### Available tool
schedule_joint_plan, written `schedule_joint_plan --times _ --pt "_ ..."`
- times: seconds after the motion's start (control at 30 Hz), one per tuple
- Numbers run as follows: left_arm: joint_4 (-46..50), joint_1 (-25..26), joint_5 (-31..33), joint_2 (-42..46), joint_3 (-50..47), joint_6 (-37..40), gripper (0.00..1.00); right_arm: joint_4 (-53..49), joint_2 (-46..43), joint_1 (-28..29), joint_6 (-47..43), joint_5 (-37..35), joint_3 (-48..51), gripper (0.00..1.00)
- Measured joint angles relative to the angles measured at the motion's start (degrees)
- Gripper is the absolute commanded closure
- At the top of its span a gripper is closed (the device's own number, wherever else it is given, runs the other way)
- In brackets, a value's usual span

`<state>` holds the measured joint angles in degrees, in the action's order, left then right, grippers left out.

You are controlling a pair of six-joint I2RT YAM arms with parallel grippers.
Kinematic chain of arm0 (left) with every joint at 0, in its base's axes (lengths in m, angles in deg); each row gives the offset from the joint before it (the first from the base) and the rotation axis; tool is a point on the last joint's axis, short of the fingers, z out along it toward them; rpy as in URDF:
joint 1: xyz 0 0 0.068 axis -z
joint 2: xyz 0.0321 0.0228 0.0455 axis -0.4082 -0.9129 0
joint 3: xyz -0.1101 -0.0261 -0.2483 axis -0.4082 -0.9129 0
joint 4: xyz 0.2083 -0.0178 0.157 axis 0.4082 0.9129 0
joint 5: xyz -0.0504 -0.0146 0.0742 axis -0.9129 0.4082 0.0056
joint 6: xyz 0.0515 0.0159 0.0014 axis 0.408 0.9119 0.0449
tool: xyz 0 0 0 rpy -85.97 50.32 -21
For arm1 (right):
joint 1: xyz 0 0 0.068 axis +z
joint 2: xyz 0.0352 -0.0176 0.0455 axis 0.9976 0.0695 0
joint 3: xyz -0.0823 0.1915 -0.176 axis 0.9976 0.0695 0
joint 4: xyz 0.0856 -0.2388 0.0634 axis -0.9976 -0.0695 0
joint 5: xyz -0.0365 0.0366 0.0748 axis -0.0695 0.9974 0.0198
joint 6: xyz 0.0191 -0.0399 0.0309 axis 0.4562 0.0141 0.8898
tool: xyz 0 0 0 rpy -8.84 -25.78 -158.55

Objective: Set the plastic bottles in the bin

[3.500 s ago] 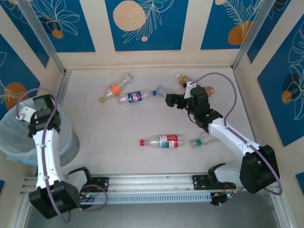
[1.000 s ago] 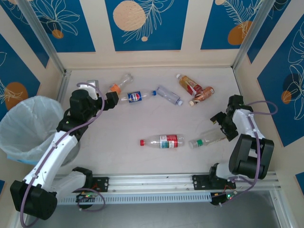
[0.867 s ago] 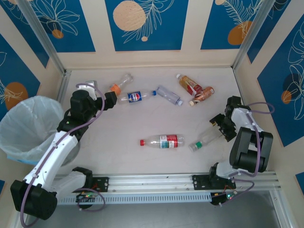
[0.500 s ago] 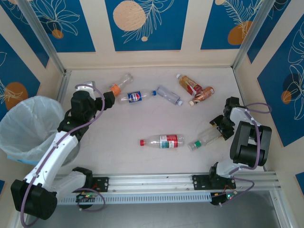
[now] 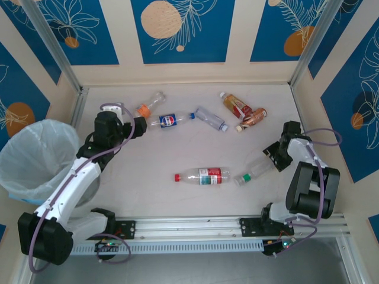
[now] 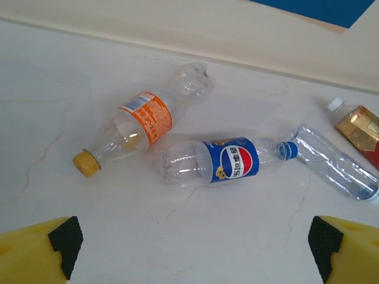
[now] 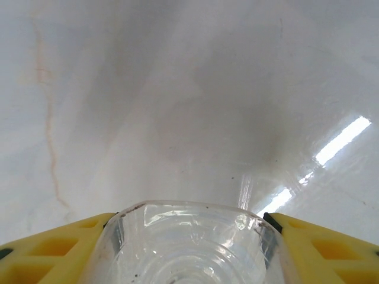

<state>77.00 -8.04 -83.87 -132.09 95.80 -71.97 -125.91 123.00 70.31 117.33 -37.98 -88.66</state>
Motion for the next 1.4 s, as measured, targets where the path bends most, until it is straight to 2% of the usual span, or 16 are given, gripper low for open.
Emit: schedule_joint_plan --times 0.17,0.53,0.67,0.87,1.03,1.27,1.4 --pt "0.63 0.04 -2.80 -1.62 1.11 -0.07 0.01 0.87 -4.81 0.59 0.15 1.68 0.96 0.53" --pt "-3.91 0.24 -14.75 -7.10 1.75 -2.64 0.01 3.65 -15.21 4.79 3.04 7.52 1.20 0.54" --pt "-6.51 1.77 -18.84 -9.55 1.92 -3.08 0.01 7.82 -18.58 10.21 3.23 10.47 1.18 0.54" --pt "-7.63 6.36 -24.52 -13.94 4.28 -1.68 0.01 11.13 -19.37 19.34 3.17 10.91 -0.37 0.54" --pt "-9.20 11.10 -26.05 -16.15 6.32 0.02 0.01 15.08 -18.67 25.81 4.70 10.08 -1.27 0.54" --pt "-13.55 16.44 -26.21 -20.00 6.64 0.09 0.01 19.39 -11.91 36.02 7.58 4.96 -5.66 0.54" --pt "-12.55 20.02 -27.61 -20.94 7.30 3.82 0.01 19.58 -6.91 40.02 7.63 2.69 -11.61 0.54"
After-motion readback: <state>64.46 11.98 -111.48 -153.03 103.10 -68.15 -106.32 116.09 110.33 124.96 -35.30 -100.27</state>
